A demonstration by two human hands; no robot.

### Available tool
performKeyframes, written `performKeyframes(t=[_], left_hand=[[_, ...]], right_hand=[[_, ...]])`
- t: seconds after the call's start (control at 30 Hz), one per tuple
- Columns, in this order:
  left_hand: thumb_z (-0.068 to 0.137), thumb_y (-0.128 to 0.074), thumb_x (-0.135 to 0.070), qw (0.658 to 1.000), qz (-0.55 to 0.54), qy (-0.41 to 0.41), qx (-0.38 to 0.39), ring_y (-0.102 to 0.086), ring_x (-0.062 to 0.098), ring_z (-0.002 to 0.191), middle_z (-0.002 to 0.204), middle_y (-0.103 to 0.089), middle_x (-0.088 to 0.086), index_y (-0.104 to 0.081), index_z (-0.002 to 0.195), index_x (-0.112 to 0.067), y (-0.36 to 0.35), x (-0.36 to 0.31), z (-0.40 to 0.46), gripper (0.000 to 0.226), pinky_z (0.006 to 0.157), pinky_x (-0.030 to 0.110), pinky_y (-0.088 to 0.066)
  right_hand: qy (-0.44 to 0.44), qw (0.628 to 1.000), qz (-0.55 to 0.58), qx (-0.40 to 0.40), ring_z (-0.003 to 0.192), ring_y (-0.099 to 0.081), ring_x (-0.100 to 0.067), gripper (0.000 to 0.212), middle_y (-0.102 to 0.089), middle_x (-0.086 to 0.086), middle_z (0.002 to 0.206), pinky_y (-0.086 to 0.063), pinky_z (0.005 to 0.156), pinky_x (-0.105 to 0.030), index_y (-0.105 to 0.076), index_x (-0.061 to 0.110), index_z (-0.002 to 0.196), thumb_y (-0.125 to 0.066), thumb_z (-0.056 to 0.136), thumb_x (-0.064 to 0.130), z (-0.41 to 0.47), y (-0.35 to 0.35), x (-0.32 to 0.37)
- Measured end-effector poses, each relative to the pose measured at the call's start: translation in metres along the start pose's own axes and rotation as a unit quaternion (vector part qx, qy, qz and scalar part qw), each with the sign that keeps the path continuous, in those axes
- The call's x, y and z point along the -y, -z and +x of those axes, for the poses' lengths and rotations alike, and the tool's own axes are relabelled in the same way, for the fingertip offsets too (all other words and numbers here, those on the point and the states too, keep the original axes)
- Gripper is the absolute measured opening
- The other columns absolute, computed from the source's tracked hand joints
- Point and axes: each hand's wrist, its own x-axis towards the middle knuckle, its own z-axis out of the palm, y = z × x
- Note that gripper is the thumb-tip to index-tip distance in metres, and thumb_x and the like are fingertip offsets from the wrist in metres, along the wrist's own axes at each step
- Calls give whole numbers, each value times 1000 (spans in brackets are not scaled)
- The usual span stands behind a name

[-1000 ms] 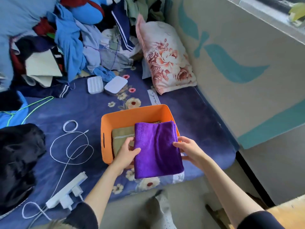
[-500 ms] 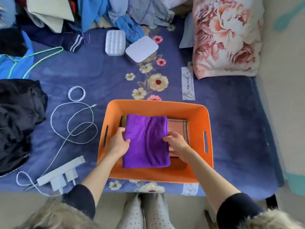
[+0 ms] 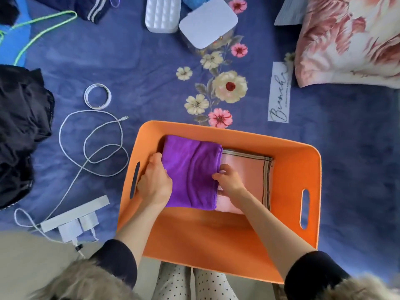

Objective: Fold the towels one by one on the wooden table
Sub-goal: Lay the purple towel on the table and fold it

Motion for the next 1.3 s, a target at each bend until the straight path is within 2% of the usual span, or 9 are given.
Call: performKeyframes(t=[0.1, 0.2, 0.3, 0.37, 0.43, 0.6, 0.9, 1.07, 1.3], left_hand=[[90, -45, -4, 999, 21, -9, -39, -61, 41, 95, 122, -54, 12, -34, 131, -16, -5, -1, -5, 44, 69, 45, -44], [84, -50, 2, 994, 41, -87, -58, -55, 38, 109, 135, -42, 13, -36, 136, -17, -9, 2, -11, 57, 72, 47, -46], [83, -63, -8, 961, 143, -239, -1, -14, 36, 142, 157, -3, 13, -23, 147, -21, -16, 9, -5, 77, 106, 43, -33], [78, -71, -36, 931, 218, -284, 65, 18, 32, 143, 149, 33, 9, 6, 148, -28, -20, 12, 7, 105, 116, 43, -11], [66, -74, -54, 910, 280, -291, 96, 28, 33, 139, 136, 49, 10, 27, 140, -28, -26, 12, 20, 128, 116, 45, 0], [56, -73, -66, 896, 324, -283, 109, 29, 35, 138, 127, 56, 12, 40, 129, -26, -41, 17, 38, 141, 115, 41, 8], [60, -74, -61, 894, 331, -273, 128, 30, 37, 137, 143, 42, 17, 32, 139, -23, -47, 12, 41, 137, 115, 44, 4], [81, -65, -46, 912, 277, -256, 159, 22, 31, 141, 153, 26, 12, 10, 148, -24, -23, 6, 15, 103, 117, 43, -1], [97, -44, -28, 941, 77, -315, 97, -12, 20, 145, 155, -18, 6, -31, 144, -15, 28, -6, -47, 51, 115, 29, -14]], right_hand=[[43, 997, -64, -5, 73, -51, -23, 12, -57, -12, 89, -42, 71, -35, -53, 11, 93, -50, 87, 1, 2, -3, -5], [153, 963, -202, -88, 97, -57, -33, 34, -55, -15, 116, -42, 80, -32, -51, 7, 119, -52, 86, 3, -5, 0, -13], [325, 826, -442, -131, 127, -42, -38, 67, -43, -17, 139, -36, 104, -44, -42, 10, 138, -68, 77, 17, -14, 3, -24], [366, 712, -592, -93, 142, -18, -36, 95, -24, -15, 153, -14, 113, -54, -28, 14, 146, -76, 68, 39, -13, 1, -30], [361, 659, -658, -45, 142, 13, -30, 112, 3, -11, 157, 9, 111, -54, -6, 19, 150, -72, 66, 53, -2, 1, -31], [328, 657, -678, -26, 142, 21, -28, 119, 22, -9, 155, 18, 109, -54, 15, 30, 147, -67, 67, 62, 33, 9, -23], [300, 634, -713, -29, 141, 25, -31, 115, 27, -10, 153, 17, 107, -59, 19, 28, 146, -55, 70, 74, 45, 1, -27], [289, 683, -671, 9, 144, 17, -27, 97, 19, -7, 156, 6, 112, -56, 10, 32, 148, -49, 80, 67, 10, 12, -17], [265, 740, -607, -118, 141, -20, -24, 64, -21, -6, 154, -9, 115, -47, -14, 25, 148, -41, 94, 46, -76, 42, -11]])
